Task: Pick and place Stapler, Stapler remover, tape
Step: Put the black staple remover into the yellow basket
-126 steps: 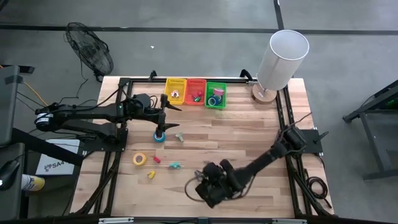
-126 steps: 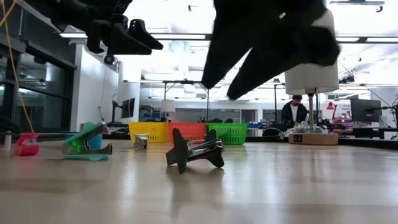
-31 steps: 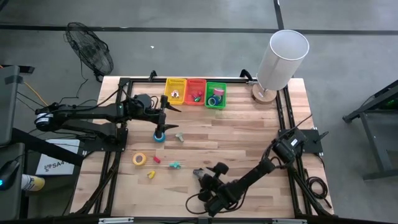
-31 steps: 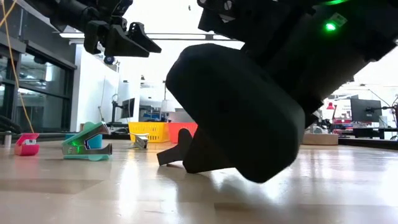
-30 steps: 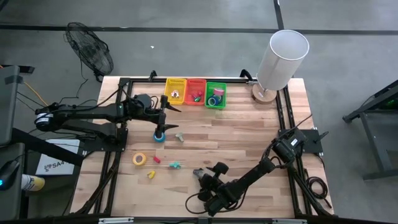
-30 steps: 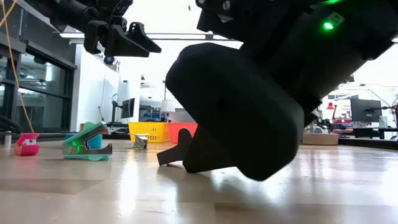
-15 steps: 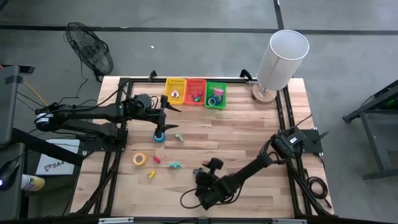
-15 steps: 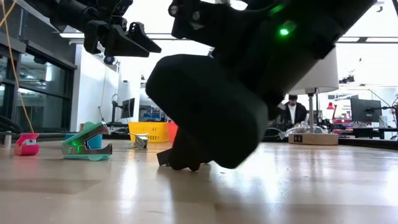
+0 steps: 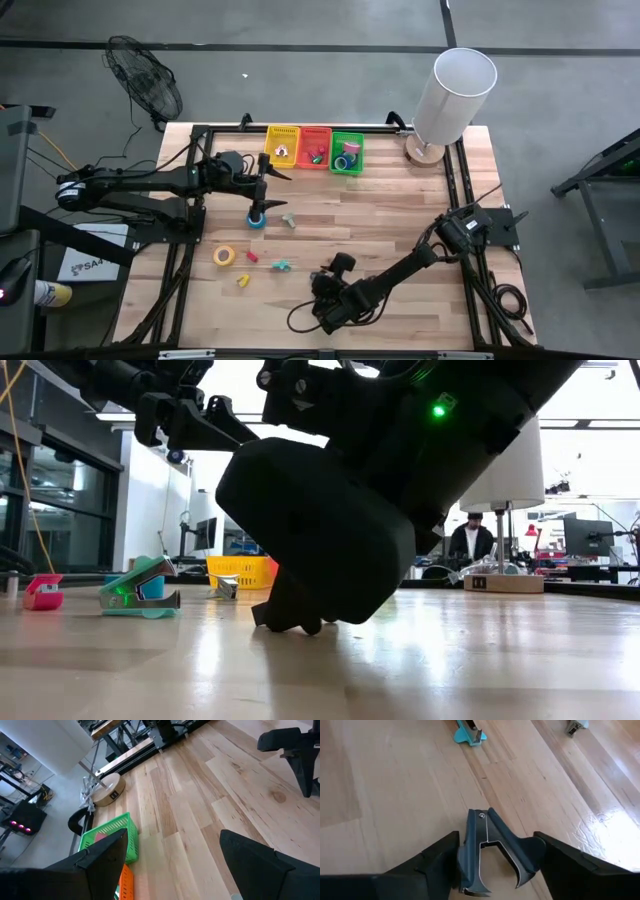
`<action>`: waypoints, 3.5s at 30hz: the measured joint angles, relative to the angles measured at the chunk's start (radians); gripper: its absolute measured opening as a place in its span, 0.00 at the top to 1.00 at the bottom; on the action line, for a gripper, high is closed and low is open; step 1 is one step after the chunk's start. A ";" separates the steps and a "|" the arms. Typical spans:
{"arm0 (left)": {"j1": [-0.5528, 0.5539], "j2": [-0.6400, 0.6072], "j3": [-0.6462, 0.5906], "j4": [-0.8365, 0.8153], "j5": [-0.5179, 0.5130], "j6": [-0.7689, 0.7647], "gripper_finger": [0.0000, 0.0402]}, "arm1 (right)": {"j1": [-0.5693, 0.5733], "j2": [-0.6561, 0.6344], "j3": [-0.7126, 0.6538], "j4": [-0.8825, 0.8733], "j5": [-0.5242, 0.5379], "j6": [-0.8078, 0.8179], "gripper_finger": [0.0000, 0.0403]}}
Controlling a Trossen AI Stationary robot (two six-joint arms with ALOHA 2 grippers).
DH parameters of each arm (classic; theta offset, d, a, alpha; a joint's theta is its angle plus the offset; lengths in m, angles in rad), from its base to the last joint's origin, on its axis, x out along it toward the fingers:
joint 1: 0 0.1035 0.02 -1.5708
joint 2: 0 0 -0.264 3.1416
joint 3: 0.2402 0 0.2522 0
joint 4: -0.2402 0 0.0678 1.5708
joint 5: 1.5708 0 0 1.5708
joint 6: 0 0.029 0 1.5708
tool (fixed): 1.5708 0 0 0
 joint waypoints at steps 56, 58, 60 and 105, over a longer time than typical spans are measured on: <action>-0.135 0.000 0.000 0.089 0.088 0.105 0.22 | -0.084 -0.199 -0.005 0.069 0.476 -0.398 0.76; -0.154 0.000 0.000 0.088 0.093 0.120 0.22 | -0.087 -0.218 -0.005 0.101 0.491 -0.443 0.76; -0.173 0.000 0.000 0.089 0.094 0.138 0.22 | -0.091 -0.238 -0.005 0.132 0.503 -0.494 0.76; -0.255 0.009 -0.001 0.115 0.029 0.204 0.50 | -0.138 -0.269 -0.003 0.580 0.471 -1.049 0.76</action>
